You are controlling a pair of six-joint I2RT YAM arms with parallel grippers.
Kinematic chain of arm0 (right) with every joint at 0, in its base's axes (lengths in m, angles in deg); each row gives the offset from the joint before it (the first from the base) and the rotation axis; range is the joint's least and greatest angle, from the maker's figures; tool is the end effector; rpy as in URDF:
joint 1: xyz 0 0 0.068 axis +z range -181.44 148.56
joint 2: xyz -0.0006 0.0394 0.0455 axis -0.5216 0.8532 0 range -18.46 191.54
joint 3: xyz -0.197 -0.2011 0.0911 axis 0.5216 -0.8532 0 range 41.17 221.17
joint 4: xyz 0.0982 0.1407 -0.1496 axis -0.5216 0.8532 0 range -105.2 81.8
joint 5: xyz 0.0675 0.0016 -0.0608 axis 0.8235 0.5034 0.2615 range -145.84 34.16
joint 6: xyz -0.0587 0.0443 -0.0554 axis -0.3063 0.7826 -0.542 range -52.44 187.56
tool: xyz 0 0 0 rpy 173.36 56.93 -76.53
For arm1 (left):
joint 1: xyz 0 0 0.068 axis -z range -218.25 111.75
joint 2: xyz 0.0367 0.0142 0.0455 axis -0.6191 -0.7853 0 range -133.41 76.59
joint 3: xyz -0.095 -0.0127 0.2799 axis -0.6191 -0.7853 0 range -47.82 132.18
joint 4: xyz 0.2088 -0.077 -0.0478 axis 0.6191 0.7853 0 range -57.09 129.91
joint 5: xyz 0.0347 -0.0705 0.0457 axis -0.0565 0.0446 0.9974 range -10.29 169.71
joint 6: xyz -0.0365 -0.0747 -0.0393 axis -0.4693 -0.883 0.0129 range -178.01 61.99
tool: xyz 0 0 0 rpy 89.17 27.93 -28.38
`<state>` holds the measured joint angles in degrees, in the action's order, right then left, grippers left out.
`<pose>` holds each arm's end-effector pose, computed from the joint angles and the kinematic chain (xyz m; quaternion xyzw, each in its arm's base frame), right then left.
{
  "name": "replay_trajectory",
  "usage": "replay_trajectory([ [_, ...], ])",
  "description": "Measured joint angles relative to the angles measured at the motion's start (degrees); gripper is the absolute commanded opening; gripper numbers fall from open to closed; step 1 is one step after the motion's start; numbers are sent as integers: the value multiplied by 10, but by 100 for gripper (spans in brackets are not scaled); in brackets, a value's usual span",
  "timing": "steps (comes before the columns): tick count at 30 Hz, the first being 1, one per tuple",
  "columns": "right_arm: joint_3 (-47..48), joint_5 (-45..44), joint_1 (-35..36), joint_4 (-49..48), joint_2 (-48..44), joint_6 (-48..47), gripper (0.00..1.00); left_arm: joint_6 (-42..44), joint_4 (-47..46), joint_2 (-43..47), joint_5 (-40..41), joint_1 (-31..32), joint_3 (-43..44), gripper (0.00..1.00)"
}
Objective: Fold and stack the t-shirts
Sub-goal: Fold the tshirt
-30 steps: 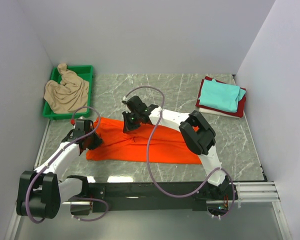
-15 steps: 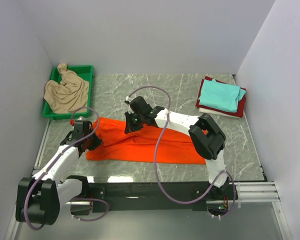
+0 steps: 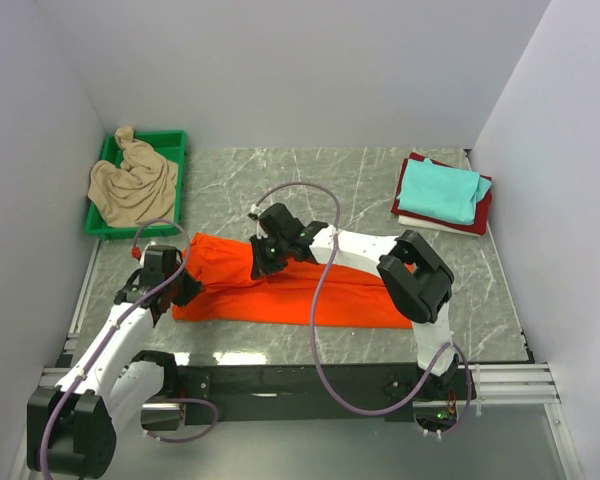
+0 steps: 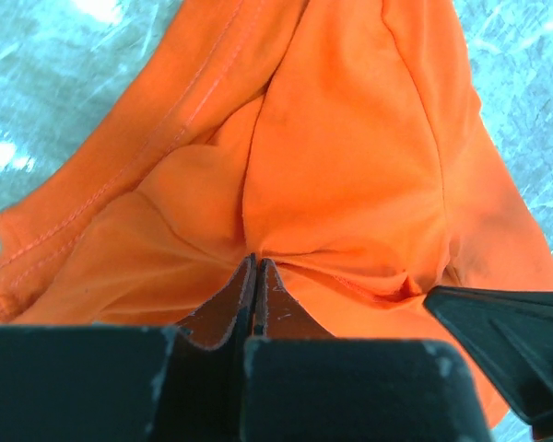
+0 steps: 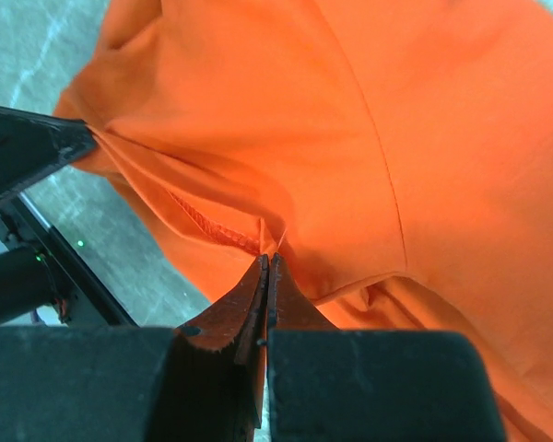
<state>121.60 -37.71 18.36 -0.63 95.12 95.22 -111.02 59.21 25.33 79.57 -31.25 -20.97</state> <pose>0.2676 0.3566 0.2005 -0.2326 0.8930 0.3374 0.1858 0.1526 -0.0190 0.1852 -0.3677 0.8671 -0.1692 0.2905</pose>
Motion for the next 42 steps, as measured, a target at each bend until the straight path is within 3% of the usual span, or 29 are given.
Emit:
replay_trajectory([
  [8,-15,-1,6,0,-1,0,0,-27,24,8,17,16,0,0],
  [10,-18,-4,6,0,-3,0,0,-33,24,8,16,19,-1,5],
  [11,-20,-6,6,0,-3,0,0,-35,24,8,15,21,-2,8],
  [15,-21,-10,7,1,-3,-1,0,-42,31,15,4,23,-3,44],
  [19,-21,-15,7,5,-3,-2,7,-48,48,37,-3,23,0,58],
  [30,-38,-43,12,33,-36,-11,28,-16,68,21,22,9,108,62],
  [42,-108,-117,9,68,-165,-16,36,71,-51,-213,46,-14,208,60],
])
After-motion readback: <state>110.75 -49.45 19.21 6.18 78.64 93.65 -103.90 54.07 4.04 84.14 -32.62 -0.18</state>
